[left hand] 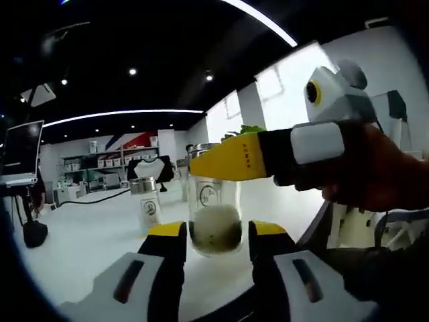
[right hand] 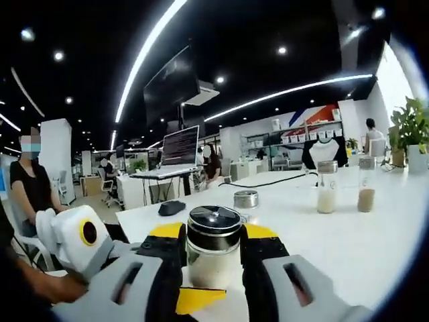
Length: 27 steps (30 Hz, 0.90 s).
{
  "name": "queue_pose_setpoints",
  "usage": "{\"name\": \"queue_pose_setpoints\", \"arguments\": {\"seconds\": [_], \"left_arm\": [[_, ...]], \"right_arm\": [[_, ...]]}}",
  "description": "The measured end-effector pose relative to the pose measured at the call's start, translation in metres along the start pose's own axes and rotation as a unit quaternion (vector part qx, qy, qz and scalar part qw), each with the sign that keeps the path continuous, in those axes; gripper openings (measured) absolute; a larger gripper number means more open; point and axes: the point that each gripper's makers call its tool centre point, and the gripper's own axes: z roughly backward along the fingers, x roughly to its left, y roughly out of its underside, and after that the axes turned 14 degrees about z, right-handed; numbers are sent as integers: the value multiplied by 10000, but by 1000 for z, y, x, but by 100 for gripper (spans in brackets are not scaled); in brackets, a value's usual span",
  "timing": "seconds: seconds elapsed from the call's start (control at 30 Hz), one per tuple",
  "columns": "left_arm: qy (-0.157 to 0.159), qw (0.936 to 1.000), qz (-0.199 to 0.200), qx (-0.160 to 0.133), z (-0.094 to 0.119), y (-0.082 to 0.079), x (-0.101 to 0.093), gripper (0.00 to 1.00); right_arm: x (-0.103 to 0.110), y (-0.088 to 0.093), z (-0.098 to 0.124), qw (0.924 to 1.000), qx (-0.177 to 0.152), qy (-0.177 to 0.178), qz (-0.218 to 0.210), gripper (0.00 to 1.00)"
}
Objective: Rotate the seasoning bottle until the label or dispensing opening points toward the visible target arrow and the bottle remains upright within the marked orientation range
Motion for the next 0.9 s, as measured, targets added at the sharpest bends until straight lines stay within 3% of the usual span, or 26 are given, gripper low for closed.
{"name": "queue_pose_setpoints", "arguments": {"seconds": [0.13, 0.23, 0.33, 0.43, 0.63, 0.77, 0.9], "left_arm": [[-43, 9999, -148, -52, 2, -3, -2, 34], [32, 9999, -22, -128, 4, -5, -4, 34], [64, 9998, 100, -147, 6, -7, -5, 33], [126, 9997, -7, -213, 9, -8, -5, 33], [488, 9963, 634, -316, 10, -13, -11, 33], [873, 9881, 1198, -420, 12, -18, -16, 33], [921, 9884, 1167, -319, 11, -13, -14, 33]], "right_arm": [[0, 1, 2, 9995, -68, 128, -272, 30], [-2, -1, 6, 9987, -218, 175, -425, 30], [3, -10, 9, 9982, -498, -101, -315, 28], [6, -8, 12, 9981, -539, -275, -143, 28], [7, 1, 15, 9974, -524, -489, -48, 36], [5, 7, 17, 9969, -526, -513, -270, 36], [4, 7, 19, 9946, -598, -612, -590, 31]]}}
